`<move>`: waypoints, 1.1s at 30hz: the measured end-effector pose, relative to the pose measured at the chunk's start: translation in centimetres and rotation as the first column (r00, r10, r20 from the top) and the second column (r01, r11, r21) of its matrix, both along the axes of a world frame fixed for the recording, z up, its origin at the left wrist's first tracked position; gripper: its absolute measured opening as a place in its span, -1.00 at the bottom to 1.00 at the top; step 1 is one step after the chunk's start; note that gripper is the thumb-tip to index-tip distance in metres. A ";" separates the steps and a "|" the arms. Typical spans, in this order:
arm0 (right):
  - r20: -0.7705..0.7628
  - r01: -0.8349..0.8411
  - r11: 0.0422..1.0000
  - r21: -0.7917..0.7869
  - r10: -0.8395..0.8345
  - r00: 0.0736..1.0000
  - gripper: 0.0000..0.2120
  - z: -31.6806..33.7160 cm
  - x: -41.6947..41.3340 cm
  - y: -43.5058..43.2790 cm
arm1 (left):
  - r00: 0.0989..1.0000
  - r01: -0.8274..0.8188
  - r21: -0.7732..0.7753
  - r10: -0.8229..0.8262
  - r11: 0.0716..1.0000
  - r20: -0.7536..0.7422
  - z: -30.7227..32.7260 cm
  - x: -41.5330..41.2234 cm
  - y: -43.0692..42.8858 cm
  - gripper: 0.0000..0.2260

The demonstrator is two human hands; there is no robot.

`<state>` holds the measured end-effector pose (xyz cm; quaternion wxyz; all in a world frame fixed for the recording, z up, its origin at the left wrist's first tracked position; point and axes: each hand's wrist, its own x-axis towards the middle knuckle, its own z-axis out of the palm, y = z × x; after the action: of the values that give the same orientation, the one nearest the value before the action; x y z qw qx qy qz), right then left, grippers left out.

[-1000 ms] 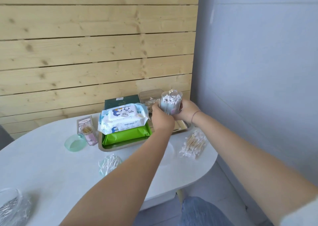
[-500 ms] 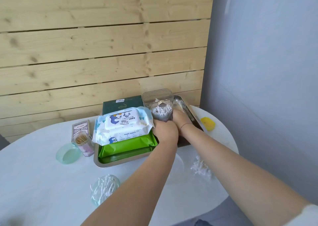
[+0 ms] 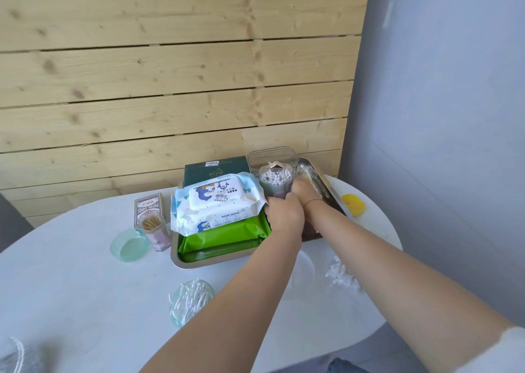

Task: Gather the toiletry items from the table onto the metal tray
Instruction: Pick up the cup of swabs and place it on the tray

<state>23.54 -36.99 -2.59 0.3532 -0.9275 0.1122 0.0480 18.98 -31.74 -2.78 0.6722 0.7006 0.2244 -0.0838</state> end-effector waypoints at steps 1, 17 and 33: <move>-0.008 0.017 0.999 -0.037 -0.017 1.000 -0.74 0.3 -0.4 -0.2 | 1.000 0.031 0.000 -0.031 1.000 0.000 0.6 -0.5 0.0 -0.56; -0.111 -0.227 0.873 -0.432 0.198 0.974 -0.06 0.1 -16.5 4.4 | 0.931 0.284 0.151 -0.310 0.947 0.192 5.8 -11.8 9.1 -0.62; -0.088 -0.082 0.897 -0.434 0.048 0.995 -0.17 -0.1 -18.8 5.9 | 0.916 0.210 0.151 -0.249 0.966 0.316 8.3 -15.7 14.2 -0.67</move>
<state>4.70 -31.12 -2.66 0.1299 -0.9839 0.1021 0.0681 3.31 -17.53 5.53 0.6446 0.7634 0.0286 -0.0300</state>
